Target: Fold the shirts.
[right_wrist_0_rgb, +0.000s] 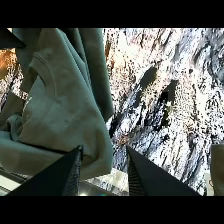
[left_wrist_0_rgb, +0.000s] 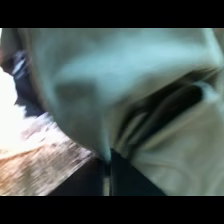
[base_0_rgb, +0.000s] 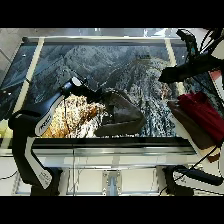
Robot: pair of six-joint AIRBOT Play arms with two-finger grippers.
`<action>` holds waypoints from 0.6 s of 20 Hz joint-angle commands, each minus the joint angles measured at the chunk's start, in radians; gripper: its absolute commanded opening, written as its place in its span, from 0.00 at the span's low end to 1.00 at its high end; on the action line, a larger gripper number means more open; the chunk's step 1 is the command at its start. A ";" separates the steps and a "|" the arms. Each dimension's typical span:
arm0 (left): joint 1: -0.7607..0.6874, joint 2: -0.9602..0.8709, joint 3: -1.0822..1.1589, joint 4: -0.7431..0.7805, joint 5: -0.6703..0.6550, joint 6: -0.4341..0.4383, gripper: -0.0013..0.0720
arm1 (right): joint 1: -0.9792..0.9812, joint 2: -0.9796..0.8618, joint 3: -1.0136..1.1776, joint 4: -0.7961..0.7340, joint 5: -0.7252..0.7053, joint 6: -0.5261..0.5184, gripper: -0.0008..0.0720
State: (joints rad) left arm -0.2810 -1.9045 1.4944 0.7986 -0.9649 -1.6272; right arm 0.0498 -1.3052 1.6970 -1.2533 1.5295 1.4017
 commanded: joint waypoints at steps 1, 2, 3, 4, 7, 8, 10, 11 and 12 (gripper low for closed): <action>0.005 0.026 0.001 -0.021 0.048 0.025 0.03 | 0.001 0.000 0.000 0.000 0.001 0.002 0.44; 0.024 0.048 0.001 -0.022 0.038 0.040 0.03 | 0.001 -0.001 -0.001 -0.002 -0.001 0.002 0.44; 0.047 0.077 0.001 -0.022 0.027 0.062 0.03 | 0.001 -0.003 -0.001 -0.005 -0.001 0.002 0.44; 0.077 0.118 0.001 -0.021 0.014 0.083 0.03 | 0.001 -0.009 -0.003 -0.010 0.000 0.001 0.44; 0.157 0.229 0.001 -0.019 -0.028 0.131 0.03 | 0.001 -0.018 -0.109 -0.004 -0.014 0.000 0.44; 0.179 0.258 0.001 -0.014 -0.044 0.133 0.03 | 0.001 -0.020 -0.180 0.009 -0.027 -0.001 0.48; 0.214 0.304 0.001 -0.014 -0.085 0.137 0.03 | 0.001 -0.025 -0.347 0.074 -0.124 -0.001 0.59; 0.224 0.322 0.001 -0.014 -0.103 0.149 0.03 | 0.001 -0.028 -0.431 0.137 -0.203 -0.001 0.59; 0.228 0.335 0.001 -0.014 -0.117 0.155 0.03 | 0.003 -0.030 -0.523 0.224 -0.294 -0.002 0.59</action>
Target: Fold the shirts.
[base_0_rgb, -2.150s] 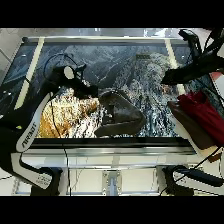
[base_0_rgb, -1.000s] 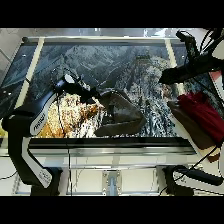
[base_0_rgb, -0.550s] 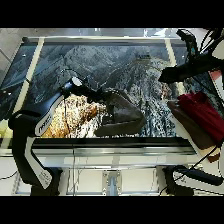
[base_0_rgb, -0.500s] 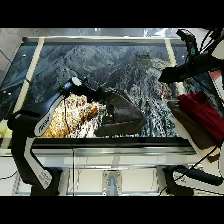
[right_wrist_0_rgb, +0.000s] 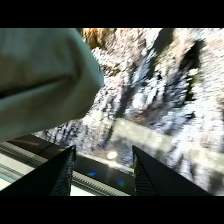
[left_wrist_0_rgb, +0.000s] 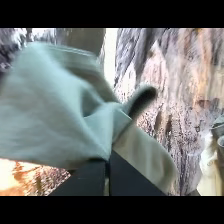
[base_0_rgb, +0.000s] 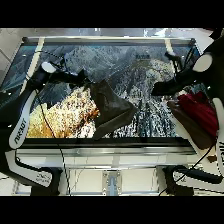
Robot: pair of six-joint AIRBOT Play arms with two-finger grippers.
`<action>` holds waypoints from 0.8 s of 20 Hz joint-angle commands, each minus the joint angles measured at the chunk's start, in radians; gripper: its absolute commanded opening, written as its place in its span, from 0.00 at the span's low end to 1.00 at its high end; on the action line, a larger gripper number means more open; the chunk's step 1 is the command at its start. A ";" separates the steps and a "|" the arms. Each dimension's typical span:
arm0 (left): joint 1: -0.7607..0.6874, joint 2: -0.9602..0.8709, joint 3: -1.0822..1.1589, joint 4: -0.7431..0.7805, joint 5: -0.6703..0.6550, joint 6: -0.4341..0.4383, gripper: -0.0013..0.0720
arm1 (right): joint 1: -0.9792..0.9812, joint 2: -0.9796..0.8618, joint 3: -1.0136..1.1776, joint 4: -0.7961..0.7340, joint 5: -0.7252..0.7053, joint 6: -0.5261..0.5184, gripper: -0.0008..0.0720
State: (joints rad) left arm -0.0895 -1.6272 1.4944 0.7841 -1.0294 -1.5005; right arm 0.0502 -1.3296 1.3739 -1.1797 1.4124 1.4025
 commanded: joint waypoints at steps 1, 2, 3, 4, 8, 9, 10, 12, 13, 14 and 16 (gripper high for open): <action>0.037 0.067 0.000 0.000 -0.060 0.029 0.03 | 0.014 -0.005 -0.279 0.217 -0.252 -0.005 0.59; 0.037 0.072 0.000 0.000 -0.063 0.028 0.03 | 0.037 -0.005 -0.351 0.258 -0.319 -0.010 0.59; 0.033 0.072 0.000 0.001 -0.064 0.028 0.03 | 0.068 -0.005 -0.403 0.272 -0.373 -0.010 0.59; 0.029 0.072 0.000 0.000 -0.064 0.028 0.03 | 0.107 -0.005 -0.449 0.287 -0.432 -0.010 0.59; 0.019 0.072 0.000 0.000 -0.069 0.028 0.03 | 0.289 -0.033 -0.508 0.320 -0.685 -0.008 0.58; 0.018 0.072 0.000 0.000 -0.080 0.028 0.03 | 0.309 -0.051 -0.508 0.313 -0.729 0.000 0.57; 0.016 0.072 0.000 0.001 -0.095 0.028 0.03 | 0.311 -0.067 -0.508 0.310 -0.747 0.003 0.57; 0.016 0.072 0.000 0.001 -0.117 0.029 0.03 | 0.277 -0.077 -0.508 0.304 -0.736 0.003 0.57; 0.016 0.072 0.000 0.001 -0.116 0.037 0.03 | 0.251 -0.075 -0.504 0.304 -0.710 0.002 0.57; 0.016 0.072 0.000 0.001 -0.116 0.060 0.03 | 0.225 -0.075 -0.499 0.305 -0.675 0.003 0.57; 0.016 0.072 0.000 0.001 -0.112 0.074 0.03 | 0.185 -0.076 -0.497 0.307 -0.626 0.003 0.57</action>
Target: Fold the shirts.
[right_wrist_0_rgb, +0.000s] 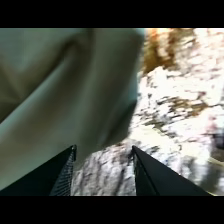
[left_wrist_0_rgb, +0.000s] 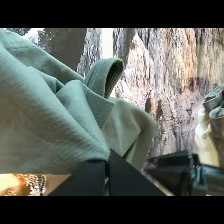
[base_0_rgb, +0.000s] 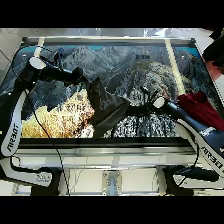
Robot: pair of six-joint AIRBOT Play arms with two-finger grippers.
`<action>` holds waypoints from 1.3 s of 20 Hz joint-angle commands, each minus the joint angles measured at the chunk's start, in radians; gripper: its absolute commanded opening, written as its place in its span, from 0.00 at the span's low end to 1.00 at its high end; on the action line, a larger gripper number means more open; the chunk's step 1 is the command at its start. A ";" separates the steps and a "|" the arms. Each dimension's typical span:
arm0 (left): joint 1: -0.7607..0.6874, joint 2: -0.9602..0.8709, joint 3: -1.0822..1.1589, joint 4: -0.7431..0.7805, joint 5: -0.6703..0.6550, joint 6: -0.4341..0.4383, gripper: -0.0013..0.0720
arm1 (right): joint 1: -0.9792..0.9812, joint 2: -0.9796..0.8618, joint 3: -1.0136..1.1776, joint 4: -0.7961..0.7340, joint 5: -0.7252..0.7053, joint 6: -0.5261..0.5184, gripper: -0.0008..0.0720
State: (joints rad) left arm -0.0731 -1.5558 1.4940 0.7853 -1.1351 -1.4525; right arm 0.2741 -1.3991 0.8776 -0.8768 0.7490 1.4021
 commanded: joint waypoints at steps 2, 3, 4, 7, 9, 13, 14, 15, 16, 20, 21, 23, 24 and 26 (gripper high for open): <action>0.000 0.000 0.001 0.000 -0.003 0.026 0.03 | -0.030 -0.016 -0.001 0.023 0.037 0.003 0.57; 0.000 0.000 0.001 0.000 -0.003 0.026 0.03 | -0.014 -0.029 -0.001 0.043 0.021 0.002 0.57; 0.000 0.000 0.001 0.000 -0.003 0.026 0.03 | 0.004 -0.045 -0.001 0.065 0.005 0.001 0.57; 0.000 0.000 0.001 0.000 -0.003 0.026 0.03 | 0.058 -0.102 -0.001 0.134 -0.037 -0.004 0.57; 0.000 0.000 0.001 0.000 -0.003 0.026 0.03 | 0.086 -0.122 0.000 0.152 -0.063 -0.010 0.57; 0.000 0.000 0.001 0.000 -0.003 0.029 0.03 | 0.114 -0.122 0.037 0.184 -0.167 -0.010 0.16; 0.000 0.000 0.001 0.000 -0.003 0.029 0.03 | 0.114 -0.122 0.060 0.184 -0.182 -0.010 0.04; 0.000 0.000 0.001 0.000 -0.003 0.030 0.03 | 0.112 -0.122 0.086 0.183 -0.202 -0.010 0.04; 0.000 0.001 0.001 0.000 -0.003 0.036 0.03 | 0.108 -0.122 0.115 0.174 -0.202 -0.010 0.04; 0.051 0.080 0.001 -0.001 -0.053 0.075 0.03 | 0.073 -0.065 0.314 -0.031 0.082 -0.010 0.03; 0.082 0.126 0.001 -0.001 -0.077 0.102 0.03 | 0.062 -0.026 0.378 -0.117 0.197 -0.009 0.03; 0.156 0.235 0.001 -0.001 -0.161 0.151 0.03 | 0.050 0.080 0.496 -0.262 0.401 -0.009 0.03; 0.194 0.294 0.001 0.000 -0.212 0.178 0.03 | 0.050 0.145 0.555 -0.309 0.482 -0.008 0.03; 0.275 0.422 0.001 0.000 -0.287 0.223 0.03 | 0.050 0.274 0.664 -0.335 0.584 -0.008 0.03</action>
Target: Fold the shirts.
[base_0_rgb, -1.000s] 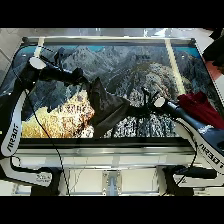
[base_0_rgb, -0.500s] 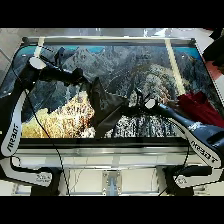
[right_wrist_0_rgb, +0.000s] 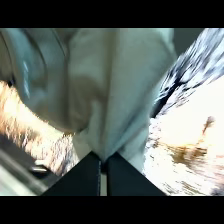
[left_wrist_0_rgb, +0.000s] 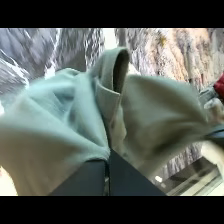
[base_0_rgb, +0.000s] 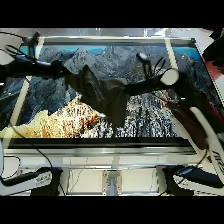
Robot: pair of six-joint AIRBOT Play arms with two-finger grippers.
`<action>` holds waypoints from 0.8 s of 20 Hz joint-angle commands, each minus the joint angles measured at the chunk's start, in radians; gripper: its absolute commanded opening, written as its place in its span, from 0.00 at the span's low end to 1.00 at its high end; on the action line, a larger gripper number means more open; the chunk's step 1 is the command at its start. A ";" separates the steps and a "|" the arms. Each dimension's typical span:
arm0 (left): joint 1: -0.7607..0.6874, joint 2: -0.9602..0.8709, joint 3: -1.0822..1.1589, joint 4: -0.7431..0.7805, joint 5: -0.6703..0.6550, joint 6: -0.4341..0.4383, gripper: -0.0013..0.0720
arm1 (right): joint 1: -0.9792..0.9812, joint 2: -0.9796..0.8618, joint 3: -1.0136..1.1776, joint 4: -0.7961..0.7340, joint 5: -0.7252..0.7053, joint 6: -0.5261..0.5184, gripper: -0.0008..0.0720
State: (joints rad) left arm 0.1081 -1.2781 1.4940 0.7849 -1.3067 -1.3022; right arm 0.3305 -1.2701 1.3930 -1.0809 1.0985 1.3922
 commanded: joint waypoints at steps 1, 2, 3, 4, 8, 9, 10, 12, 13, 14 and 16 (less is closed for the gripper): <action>0.137 0.214 0.001 0.000 -0.122 0.089 0.03 | -0.006 0.203 0.202 -0.130 0.256 0.002 0.03; 0.178 0.280 0.001 0.000 -0.117 0.103 0.03 | -0.006 0.258 0.262 -0.130 0.264 0.002 0.03; 0.224 0.351 0.001 0.000 -0.103 0.122 0.03 | -0.006 0.302 0.320 -0.131 0.262 0.002 0.03; 0.264 0.413 0.001 0.000 -0.079 0.134 0.03 | -0.006 0.336 0.383 -0.134 0.262 0.002 0.03; 0.326 0.576 -0.001 -0.001 0.003 0.134 0.03 | -0.006 0.360 0.549 -0.135 0.249 0.005 0.03; 0.317 0.583 -0.011 -0.001 -0.014 0.132 0.03 | -0.006 0.351 0.545 -0.135 0.248 0.005 0.03; 0.310 0.582 -0.033 0.000 -0.030 0.132 0.03 | -0.006 0.330 0.534 -0.135 0.271 0.011 0.03; 0.309 0.573 -0.127 0.000 -0.036 0.132 0.03 | -0.006 0.259 0.489 -0.127 0.360 0.039 0.03; 0.309 0.563 -0.194 0.000 -0.038 0.132 0.03 | -0.006 0.211 0.452 -0.127 0.412 0.039 0.03; 0.309 0.551 -0.274 0.000 -0.038 0.132 0.03 | -0.006 0.162 0.410 -0.128 0.444 0.039 0.03; 0.309 0.521 -0.444 0.000 -0.036 0.133 0.03 | -0.006 0.051 0.311 -0.129 0.438 0.036 0.03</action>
State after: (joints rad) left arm 0.4145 -0.7380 1.2304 0.7849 -1.3380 -1.1728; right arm 0.3244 -1.1011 1.7962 -1.2137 1.4818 1.4223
